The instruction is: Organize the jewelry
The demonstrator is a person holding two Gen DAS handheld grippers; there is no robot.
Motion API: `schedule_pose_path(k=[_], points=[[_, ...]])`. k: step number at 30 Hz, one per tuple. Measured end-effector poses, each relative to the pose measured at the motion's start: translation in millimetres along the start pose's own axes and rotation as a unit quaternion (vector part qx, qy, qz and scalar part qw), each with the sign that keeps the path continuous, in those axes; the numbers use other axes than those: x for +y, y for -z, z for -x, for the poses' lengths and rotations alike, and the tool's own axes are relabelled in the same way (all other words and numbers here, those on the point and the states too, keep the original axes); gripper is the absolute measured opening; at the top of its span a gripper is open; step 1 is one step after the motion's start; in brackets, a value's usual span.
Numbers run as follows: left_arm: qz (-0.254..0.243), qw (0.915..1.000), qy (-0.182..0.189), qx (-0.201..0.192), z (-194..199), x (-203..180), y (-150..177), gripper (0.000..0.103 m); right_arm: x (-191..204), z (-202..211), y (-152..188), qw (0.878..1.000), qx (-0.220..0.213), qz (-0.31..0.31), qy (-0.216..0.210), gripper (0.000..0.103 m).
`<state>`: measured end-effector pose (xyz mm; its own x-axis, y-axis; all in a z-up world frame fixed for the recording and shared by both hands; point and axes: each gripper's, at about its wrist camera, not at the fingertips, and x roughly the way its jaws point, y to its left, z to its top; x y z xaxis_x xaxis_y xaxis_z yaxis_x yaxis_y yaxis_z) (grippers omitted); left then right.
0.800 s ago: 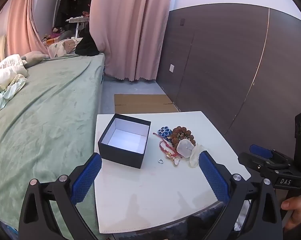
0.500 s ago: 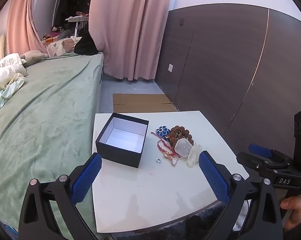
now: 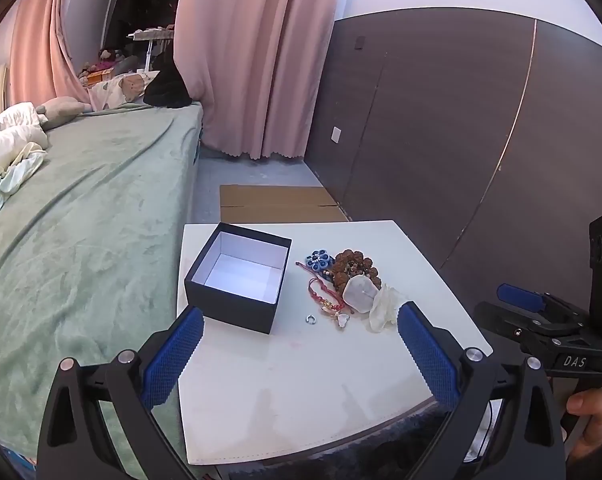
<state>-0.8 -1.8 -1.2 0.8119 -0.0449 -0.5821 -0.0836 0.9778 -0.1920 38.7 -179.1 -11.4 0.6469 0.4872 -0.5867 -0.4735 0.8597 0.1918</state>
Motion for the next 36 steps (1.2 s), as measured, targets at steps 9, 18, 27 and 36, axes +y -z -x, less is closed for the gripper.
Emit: schedule_pose_path(k=[9, 18, 27, 36], points=[[-0.004, 1.0000, 0.003, -0.008, 2.5, -1.8, 1.1, 0.094, -3.9, 4.3, 0.2, 1.000, -0.001, -0.008, 0.000, 0.098], [0.002, 0.9999, 0.003, -0.011, 3.4, 0.1, 2.7, 0.094, -4.5, 2.1, 0.9, 1.000, 0.000, -0.009, -0.001, 0.098], [-0.001, 0.9999, 0.014, -0.006, 5.2, 0.5, 3.0, 0.094, -1.8, 1.4, 0.6, 1.000, 0.001, -0.006, 0.002, 0.098], [0.000, 0.9998, 0.015, -0.009, 2.8, -3.1, 2.7, 0.094, -2.7, 0.6, -1.3, 1.000, 0.001, -0.006, 0.004, 0.098]])
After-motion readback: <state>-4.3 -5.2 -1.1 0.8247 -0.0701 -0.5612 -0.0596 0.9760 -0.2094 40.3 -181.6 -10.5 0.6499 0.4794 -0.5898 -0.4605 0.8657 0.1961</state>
